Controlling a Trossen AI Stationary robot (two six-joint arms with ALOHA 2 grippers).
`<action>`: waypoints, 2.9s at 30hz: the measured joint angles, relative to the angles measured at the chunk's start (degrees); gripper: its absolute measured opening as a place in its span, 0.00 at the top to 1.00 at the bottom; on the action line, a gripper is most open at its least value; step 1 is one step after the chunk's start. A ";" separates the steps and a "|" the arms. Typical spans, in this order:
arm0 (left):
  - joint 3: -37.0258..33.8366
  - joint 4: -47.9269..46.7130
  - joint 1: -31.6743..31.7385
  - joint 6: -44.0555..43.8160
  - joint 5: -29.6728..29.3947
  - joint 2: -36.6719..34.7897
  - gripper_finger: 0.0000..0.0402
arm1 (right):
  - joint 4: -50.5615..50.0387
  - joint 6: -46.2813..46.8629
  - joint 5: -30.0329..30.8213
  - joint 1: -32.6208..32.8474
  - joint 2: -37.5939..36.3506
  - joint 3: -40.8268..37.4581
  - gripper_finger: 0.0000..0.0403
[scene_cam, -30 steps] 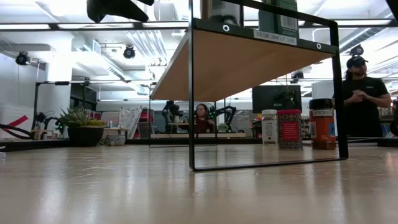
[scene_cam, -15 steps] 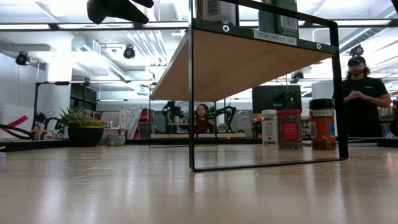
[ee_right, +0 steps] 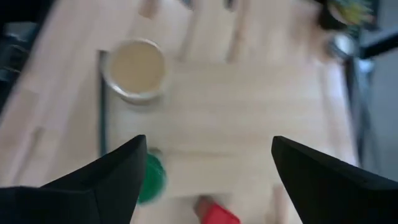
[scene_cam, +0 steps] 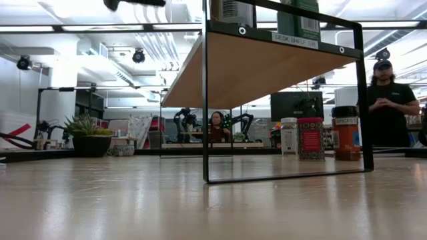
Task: Shelf spices
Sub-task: Put the black seasoning bottle on the shelf aligned with the other green seasoning bottle
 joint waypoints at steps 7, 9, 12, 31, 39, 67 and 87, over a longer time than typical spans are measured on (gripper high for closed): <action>-2.19 13.14 -4.70 16.85 -9.21 0.01 0.49 | -0.92 5.72 9.42 -1.55 -4.17 -0.35 0.23; -3.03 16.58 -5.69 20.62 -11.40 -0.01 0.49 | -0.90 7.97 11.75 -1.94 -5.59 -0.95 0.24; -5.20 23.42 -6.36 25.04 -12.28 -0.01 0.49 | -0.87 11.52 13.00 -2.40 -8.04 -3.08 0.26; -18.29 59.16 -6.51 41.83 -11.89 0.01 0.49 | 17.69 17.49 14.87 -2.43 -30.13 -43.40 0.29; -18.28 58.97 -6.51 41.76 -11.87 0.00 0.49 | 28.53 19.29 14.82 -2.43 -40.82 -64.37 0.28; -15.97 51.03 -6.05 26.40 -15.83 -0.67 0.49 | 47.74 37.61 23.95 -2.41 -58.82 -98.72 0.26; -15.95 20.99 2.23 -1.54 9.87 -11.24 0.49 | 55.13 47.47 24.94 0.61 -69.67 -110.33 0.30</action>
